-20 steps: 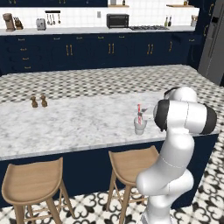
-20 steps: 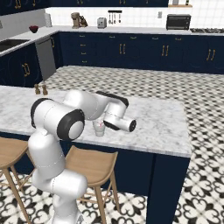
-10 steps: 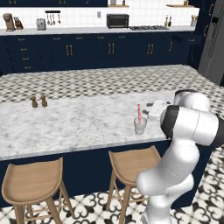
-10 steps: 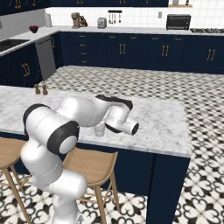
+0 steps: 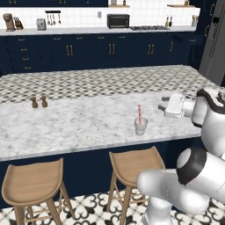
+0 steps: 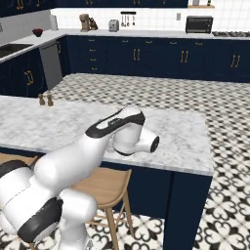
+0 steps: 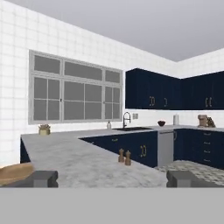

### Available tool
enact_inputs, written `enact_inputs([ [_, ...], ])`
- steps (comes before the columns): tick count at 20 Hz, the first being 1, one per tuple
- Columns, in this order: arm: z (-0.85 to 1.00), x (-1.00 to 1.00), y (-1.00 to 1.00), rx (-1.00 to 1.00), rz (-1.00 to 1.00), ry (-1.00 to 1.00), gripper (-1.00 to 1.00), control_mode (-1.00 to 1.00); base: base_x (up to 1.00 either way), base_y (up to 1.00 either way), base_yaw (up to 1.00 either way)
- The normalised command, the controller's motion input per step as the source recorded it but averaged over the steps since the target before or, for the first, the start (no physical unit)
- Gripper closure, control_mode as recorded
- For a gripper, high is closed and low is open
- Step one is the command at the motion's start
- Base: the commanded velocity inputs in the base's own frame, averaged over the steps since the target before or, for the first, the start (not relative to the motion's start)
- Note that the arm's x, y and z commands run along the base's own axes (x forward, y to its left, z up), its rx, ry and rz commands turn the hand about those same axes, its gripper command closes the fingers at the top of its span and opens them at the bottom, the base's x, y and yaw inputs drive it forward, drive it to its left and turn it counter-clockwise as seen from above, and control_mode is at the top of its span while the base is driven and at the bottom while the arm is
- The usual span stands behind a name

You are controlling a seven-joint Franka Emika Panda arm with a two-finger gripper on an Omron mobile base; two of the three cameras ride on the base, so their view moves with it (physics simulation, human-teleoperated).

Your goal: Take a straw from the drawer in front and place it inside the glass cup on the dining counter.

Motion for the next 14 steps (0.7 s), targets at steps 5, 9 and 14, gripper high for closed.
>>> enact_inputs([
  [5, 0.36, -0.89, 0.0, -0.13, -0.12, 0.19, -1.0, -1.0, 0.0, 0.0, 0.0],
  [9, 0.14, -0.71, 0.0, -0.18, -0.12, 0.27, -1.0, -1.0, 0.0, 0.0, 0.0],
  [14, 0.04, -0.48, 0.09, -0.2, -0.1, 0.31, -1.0, -1.0, 0.0, 0.0, 0.0],
])
